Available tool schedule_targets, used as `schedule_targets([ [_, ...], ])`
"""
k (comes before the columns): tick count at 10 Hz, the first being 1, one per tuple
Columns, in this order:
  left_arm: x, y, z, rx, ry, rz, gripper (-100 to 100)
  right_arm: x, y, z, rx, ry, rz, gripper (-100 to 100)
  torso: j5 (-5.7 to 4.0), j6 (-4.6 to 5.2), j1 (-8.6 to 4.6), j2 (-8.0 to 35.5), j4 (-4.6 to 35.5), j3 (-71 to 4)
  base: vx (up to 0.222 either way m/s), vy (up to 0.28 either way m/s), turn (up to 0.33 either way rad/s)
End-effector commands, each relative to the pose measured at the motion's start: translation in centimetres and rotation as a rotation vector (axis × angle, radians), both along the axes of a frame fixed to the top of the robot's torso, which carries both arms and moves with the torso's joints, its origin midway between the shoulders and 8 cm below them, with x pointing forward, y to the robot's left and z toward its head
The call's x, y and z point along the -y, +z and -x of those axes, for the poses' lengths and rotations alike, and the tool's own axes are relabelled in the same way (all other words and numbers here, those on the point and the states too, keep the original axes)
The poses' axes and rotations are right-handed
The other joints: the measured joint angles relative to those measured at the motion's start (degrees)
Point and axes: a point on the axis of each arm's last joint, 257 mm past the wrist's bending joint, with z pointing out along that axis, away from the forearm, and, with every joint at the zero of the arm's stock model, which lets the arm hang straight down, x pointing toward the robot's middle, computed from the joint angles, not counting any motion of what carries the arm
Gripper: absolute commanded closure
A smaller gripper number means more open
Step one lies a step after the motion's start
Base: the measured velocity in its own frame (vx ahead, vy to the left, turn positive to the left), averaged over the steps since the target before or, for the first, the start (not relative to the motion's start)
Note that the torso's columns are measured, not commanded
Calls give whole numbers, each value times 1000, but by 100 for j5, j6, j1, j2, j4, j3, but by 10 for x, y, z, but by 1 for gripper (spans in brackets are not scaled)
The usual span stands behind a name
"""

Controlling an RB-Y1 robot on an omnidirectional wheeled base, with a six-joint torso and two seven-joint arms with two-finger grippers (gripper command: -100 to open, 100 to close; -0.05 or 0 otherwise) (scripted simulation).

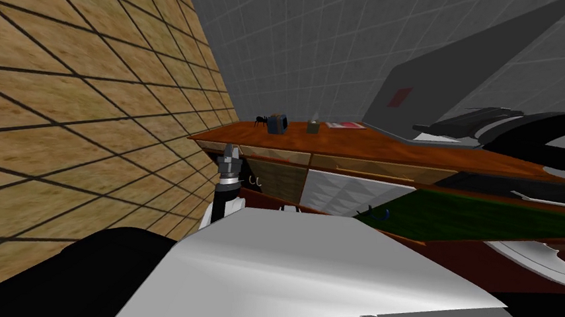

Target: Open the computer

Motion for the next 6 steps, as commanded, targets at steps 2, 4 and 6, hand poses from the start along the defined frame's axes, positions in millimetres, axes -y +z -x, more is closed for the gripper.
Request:
schedule_targets([
  [2, 0, 0, 0, 0, 0, 0, 0, -15, 12, -13, -23, 27, 22, -100, 0, 0, 1, 1, 0, 0, 34, 6, -87],
  [4, 0, 0, 0, 0, 0, 0, 0, -22, 17, -20, -35, 40, 32, -100, 0, 0, 0, -1, 0, 0, 37, 4, -84],
  [6, 0, 0, 0, 0, 0, 0, 0, -22, 20, -21, -32, 37, 30, -100, -2, -1, -3, 7, 2, 4, 62, -8, -13],
])
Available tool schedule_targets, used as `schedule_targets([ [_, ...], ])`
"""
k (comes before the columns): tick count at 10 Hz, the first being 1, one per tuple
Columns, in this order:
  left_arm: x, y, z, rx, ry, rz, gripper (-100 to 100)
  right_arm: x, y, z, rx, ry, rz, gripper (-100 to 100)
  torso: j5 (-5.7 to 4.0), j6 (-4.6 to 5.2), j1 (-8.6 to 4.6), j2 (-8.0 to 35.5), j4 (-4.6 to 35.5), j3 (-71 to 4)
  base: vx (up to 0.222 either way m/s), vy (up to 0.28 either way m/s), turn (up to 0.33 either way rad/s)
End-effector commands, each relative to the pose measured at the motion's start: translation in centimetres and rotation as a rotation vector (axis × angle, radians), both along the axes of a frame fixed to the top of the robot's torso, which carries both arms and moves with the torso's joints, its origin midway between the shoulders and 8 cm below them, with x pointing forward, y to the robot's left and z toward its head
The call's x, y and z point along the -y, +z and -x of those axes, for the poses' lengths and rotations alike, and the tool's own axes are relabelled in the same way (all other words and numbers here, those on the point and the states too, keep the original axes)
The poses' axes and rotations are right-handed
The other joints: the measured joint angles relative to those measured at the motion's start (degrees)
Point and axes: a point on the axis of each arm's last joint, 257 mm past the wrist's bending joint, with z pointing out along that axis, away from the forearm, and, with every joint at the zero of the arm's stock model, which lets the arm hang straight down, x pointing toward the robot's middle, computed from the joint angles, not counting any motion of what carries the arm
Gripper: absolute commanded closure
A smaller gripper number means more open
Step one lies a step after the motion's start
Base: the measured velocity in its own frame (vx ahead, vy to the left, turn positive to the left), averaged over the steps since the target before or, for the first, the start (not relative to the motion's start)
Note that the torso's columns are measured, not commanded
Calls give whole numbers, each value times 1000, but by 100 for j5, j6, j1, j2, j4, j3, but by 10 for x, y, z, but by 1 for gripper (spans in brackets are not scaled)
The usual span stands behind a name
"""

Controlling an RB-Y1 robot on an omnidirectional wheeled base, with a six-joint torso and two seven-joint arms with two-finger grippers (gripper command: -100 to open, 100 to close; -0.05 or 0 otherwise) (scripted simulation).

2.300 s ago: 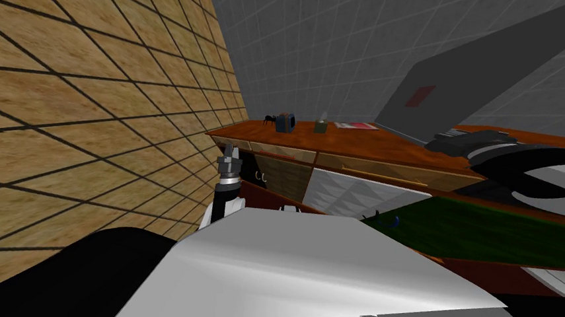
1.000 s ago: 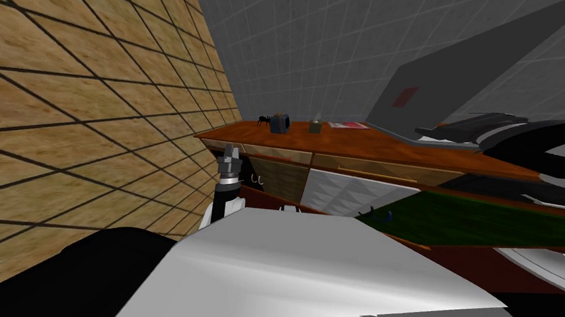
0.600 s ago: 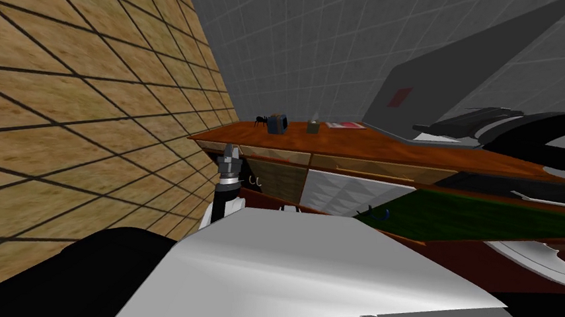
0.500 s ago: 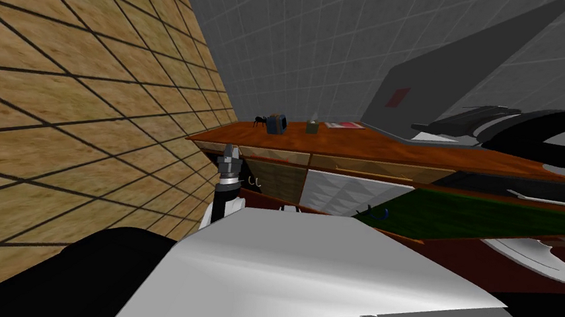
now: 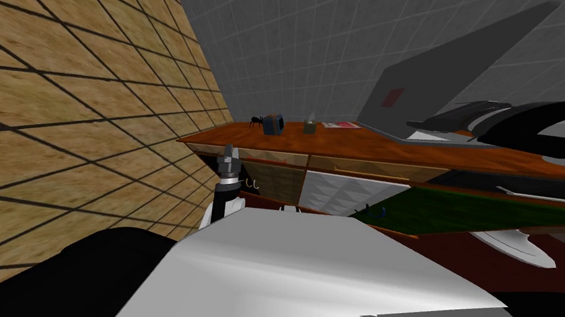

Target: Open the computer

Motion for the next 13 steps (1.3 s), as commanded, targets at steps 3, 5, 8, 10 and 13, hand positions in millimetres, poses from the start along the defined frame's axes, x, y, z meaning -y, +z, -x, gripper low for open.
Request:
schedule_targets([
  [3, 0, 0, 0, 0, 0, 0, 0, 2, 3, 0, 12, -2, -77, 100, 2, 2, 5, 7, 2, 4, 26, -14, 3],
  [5, 0, 0, 0, 0, 0, 0, 0, 5, 3, 1, 26, -3, -154, 100, 3, 8, -5, 8, 4, 5, -17, -41, 6],
  [8, 0, 0, 0, 0, 0, 0, 0, 9, 4, 3, 48, -4, -270, 100, 5, 8, 4, 0, 4, 0, -8, -37, 2],
  [10, 0, 0, 0, 0, 0, 0, 0, 12, 4, 5, 64, -3, -347, 100, 5, 8, 5, 0, 4, 1, -9, -29, 2],
  [13, 0, 0, 0, 0, 0, 0, 0, 14, -1, 8, 79, -3, -447, 100, 0, 8, 4, -2, 0, 1, -2, -27, 14],
])
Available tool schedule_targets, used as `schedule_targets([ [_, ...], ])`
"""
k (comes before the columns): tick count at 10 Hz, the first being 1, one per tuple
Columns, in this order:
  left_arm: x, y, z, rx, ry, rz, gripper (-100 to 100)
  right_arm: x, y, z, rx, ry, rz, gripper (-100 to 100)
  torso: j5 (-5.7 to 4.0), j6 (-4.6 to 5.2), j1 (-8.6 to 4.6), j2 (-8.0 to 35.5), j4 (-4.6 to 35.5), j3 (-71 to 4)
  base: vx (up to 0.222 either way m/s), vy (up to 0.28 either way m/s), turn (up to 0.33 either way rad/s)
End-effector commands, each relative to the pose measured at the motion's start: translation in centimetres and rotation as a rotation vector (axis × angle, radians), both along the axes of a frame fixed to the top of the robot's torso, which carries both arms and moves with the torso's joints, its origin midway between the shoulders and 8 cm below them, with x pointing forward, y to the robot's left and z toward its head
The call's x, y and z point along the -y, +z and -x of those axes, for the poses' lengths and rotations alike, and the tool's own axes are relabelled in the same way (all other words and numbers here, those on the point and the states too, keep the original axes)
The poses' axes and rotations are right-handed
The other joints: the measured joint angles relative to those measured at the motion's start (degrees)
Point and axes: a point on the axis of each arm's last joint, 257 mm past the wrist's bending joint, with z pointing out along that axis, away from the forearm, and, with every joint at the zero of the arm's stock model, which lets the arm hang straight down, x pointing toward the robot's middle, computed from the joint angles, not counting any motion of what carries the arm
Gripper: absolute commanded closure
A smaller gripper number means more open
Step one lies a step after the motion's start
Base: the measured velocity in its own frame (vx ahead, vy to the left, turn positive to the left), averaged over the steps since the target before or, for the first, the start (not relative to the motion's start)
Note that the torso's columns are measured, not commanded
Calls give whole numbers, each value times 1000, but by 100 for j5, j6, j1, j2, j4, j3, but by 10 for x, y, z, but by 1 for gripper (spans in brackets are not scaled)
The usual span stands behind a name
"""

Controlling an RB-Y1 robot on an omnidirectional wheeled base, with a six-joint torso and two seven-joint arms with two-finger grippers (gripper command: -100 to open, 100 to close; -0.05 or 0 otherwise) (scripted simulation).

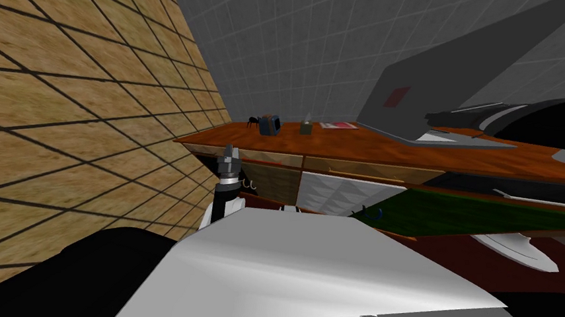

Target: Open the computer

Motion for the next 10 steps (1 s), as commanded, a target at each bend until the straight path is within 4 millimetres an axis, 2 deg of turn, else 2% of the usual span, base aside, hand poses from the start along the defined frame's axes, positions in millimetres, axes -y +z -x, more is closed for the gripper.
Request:
schedule_targets([
  [1, 0, 0, 0, 0, 0, 0, 0, 5, -8, 5, 19, -6, -122, 100, -3, 1, -11, -4, -2, -3, 2, -47, 31],
  [8, 0, 0, 0, 0, 0, 0, 0, 16, -25, 17, 70, -19, -407, 100, -32, 17, -54, -10, -10, -5, 0, -35, 17],
  [9, 0, 0, 0, 0, 0, 0, 0, 11, -19, 16, 69, -6, -375, 100, -38, 22, -58, -8, -12, -3, -1, -6, 16],
  [10, 0, 0, 0, 0, 0, 0, 0, 15, -27, 21, 85, -12, -462, 100, -32, 13, -48, -9, -11, -4, 6, -21, 52],
])
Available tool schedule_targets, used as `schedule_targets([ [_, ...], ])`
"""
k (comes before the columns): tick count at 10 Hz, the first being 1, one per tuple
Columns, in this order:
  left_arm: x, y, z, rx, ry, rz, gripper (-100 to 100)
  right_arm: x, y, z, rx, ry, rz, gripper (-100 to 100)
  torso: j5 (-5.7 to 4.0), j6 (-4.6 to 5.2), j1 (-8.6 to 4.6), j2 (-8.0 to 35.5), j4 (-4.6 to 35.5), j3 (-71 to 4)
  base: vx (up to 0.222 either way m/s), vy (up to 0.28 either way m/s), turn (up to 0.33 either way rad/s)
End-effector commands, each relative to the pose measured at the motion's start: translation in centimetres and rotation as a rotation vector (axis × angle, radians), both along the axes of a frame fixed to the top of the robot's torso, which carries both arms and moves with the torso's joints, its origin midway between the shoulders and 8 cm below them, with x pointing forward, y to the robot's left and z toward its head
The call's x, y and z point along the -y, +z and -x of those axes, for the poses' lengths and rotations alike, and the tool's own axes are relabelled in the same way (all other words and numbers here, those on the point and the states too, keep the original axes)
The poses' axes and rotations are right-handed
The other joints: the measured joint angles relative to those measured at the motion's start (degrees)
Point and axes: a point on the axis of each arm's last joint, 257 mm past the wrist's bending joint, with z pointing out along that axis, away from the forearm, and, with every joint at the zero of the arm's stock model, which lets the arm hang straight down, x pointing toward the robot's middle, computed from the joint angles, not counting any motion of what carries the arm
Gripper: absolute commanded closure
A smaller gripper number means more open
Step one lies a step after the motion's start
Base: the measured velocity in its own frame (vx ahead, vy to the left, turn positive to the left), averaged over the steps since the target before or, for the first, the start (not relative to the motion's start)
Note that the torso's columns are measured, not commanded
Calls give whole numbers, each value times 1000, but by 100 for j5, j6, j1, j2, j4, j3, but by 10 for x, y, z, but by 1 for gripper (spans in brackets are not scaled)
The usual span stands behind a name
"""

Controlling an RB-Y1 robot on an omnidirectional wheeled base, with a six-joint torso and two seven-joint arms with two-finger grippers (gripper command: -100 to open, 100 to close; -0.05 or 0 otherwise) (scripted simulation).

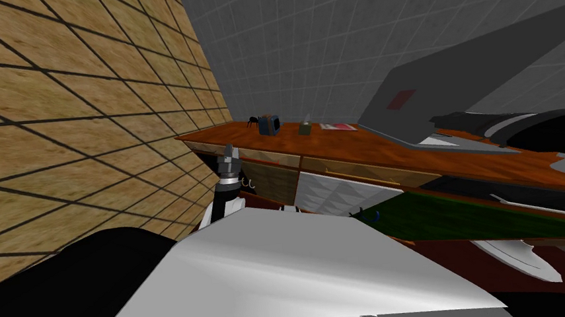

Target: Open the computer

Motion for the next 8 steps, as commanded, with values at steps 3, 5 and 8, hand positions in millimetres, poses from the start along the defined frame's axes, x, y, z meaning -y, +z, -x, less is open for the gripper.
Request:
schedule_targets([
  [3, 0, 0, 0, 0, 0, 0, 0, 13, -24, 14, 30, -23, -207, 100, -20, -3, -6, -9, -17, -1, 2, -37, 39],
  [5, 0, 0, 0, 0, 0, 0, 0, 13, -24, 14, 30, -23, -207, 100, -36, 4, -14, -8, -25, 3, 3, -16, 1],
  [8, 0, 0, 0, 0, 0, 0, 0, 20, -39, 22, 51, -37, -331, 100, -40, -1, -16, -12, -30, 1, 2, -16, 22],
])
